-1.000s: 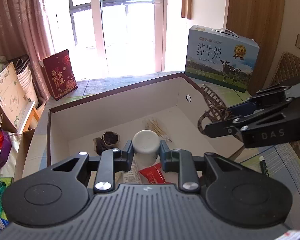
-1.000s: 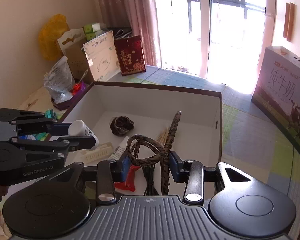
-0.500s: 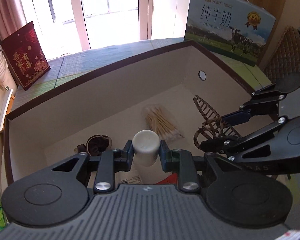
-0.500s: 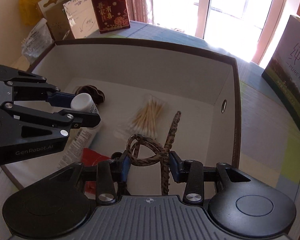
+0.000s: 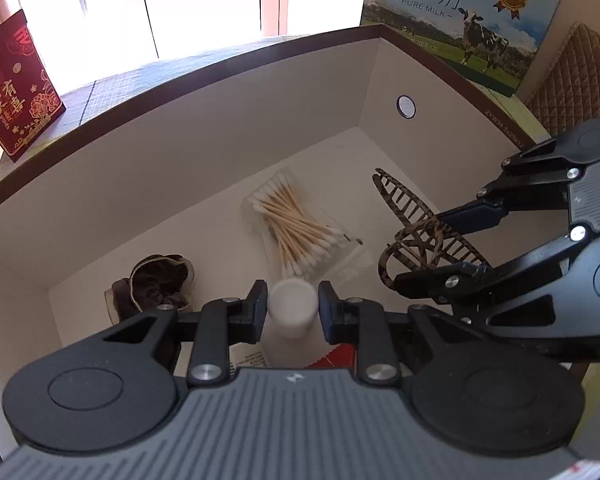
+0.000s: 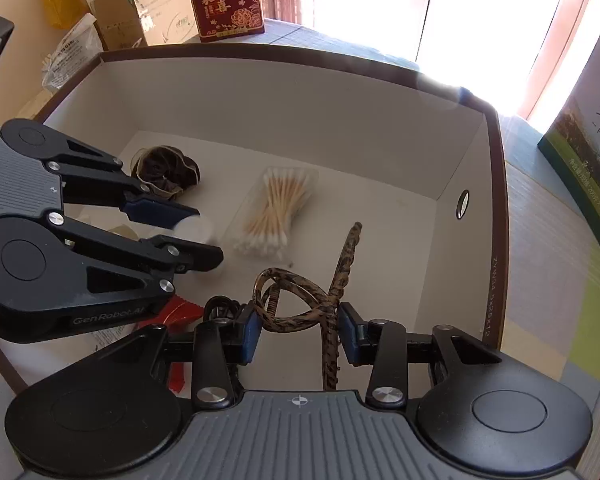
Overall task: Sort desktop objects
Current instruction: 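Carry the hair claw and white bottle with both tools over the box, then open both tools to drop the hair claw and bottle into the box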
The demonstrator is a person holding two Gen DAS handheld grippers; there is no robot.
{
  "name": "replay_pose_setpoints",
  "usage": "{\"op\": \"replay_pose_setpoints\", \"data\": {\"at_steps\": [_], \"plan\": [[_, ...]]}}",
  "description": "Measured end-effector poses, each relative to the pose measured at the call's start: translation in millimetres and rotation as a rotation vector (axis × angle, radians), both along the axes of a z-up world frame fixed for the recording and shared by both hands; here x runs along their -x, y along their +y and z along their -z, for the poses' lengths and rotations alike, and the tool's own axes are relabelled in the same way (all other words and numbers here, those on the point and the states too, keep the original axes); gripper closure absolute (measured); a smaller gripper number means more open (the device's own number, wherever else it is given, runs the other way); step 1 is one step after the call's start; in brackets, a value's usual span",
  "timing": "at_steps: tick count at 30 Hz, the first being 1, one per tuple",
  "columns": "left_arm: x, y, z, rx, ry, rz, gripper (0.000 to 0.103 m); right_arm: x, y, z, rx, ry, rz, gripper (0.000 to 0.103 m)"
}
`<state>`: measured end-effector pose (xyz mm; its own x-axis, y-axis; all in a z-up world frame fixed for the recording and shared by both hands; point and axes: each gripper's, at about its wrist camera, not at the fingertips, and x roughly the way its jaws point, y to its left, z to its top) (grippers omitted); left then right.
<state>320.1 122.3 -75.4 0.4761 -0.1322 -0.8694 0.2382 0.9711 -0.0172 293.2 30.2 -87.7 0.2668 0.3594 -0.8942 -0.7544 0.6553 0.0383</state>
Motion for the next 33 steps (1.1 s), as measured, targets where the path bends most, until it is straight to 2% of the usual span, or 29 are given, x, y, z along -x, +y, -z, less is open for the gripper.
{"op": "replay_pose_setpoints", "data": {"at_steps": [6,12,16,17,18,21,22,24,28,30,33], "plan": [[1.5,-0.7,2.3,-0.023,0.014,-0.006,0.077,-0.4,-2.5,-1.7,0.000,0.001,-0.006,0.065],[5.0,2.3,1.1,-0.061,0.010,-0.029,0.061,1.1,-0.2,-2.4,0.008,-0.001,-0.011,0.065],[6.9,7.7,-5.2,-0.084,0.000,-0.056,0.043,2.9,-1.9,-5.6,-0.013,-0.003,-0.035,0.065],[7.5,8.7,-6.7,-0.089,-0.003,-0.061,0.039,3.1,-2.7,-7.1,-0.021,-0.002,-0.042,0.062],[8.3,10.0,-7.9,-0.092,-0.003,-0.068,0.038,3.7,-3.3,-8.3,-0.024,-0.007,-0.044,0.054],[10.8,13.1,-10.5,-0.099,0.002,-0.091,0.030,6.9,-4.5,-11.8,-0.039,-0.012,-0.064,0.044],[12.3,14.4,-11.3,-0.101,0.003,-0.098,0.025,8.4,-4.8,-13.2,-0.043,-0.014,-0.068,0.042],[15.8,15.8,-12.8,-0.107,0.004,-0.111,0.023,13.0,-4.6,-15.7,-0.051,-0.015,-0.087,0.029],[25.5,17.6,-18.1,-0.106,0.000,-0.139,0.016,26.3,-0.5,-18.1,-0.058,-0.035,-0.127,0.015],[30.2,18.4,-21.3,-0.106,-0.002,-0.156,0.014,33.6,0.2,-19.9,-0.057,-0.060,-0.133,0.003],[37.6,19.5,-26.7,-0.107,-0.009,-0.180,0.012,40.1,-2.9,-23.9,-0.059,-0.086,-0.125,0.002]]}}
